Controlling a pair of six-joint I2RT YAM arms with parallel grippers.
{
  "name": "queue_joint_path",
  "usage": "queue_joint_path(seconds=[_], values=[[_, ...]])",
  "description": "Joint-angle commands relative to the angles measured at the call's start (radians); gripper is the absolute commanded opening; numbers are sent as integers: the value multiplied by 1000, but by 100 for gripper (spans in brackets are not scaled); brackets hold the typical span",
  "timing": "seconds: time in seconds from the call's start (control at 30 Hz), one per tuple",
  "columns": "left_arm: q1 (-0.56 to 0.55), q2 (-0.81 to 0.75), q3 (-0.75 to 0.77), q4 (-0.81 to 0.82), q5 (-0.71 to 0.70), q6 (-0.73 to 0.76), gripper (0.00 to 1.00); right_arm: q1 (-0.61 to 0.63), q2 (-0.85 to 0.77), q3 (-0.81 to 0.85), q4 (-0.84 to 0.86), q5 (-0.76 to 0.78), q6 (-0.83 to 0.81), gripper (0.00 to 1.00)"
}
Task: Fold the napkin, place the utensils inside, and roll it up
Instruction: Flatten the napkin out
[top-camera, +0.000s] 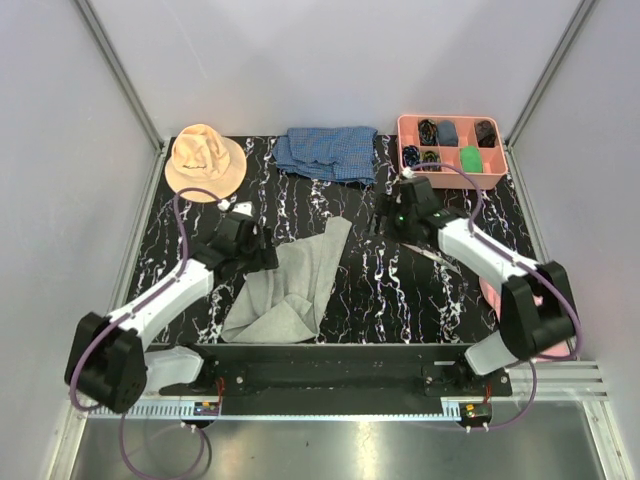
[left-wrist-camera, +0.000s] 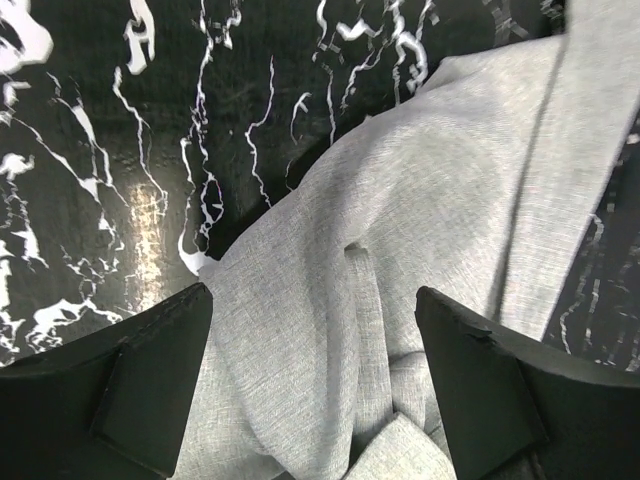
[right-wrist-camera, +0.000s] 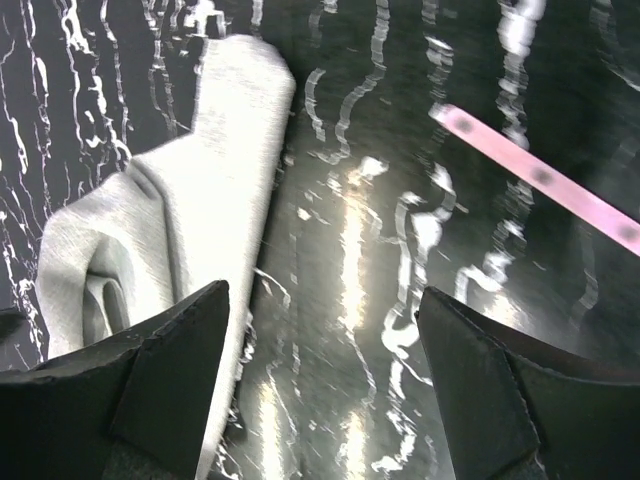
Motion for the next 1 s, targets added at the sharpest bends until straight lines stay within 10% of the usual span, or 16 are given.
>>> queue_joint_path(seconds=[0.0,0.97], values=[[-1,105,77,-24,8,-43,86,64,113,168,-61,59,0,84],[119,281,80,43,250,-37,56,268,663,674,-310,221,-58,77]])
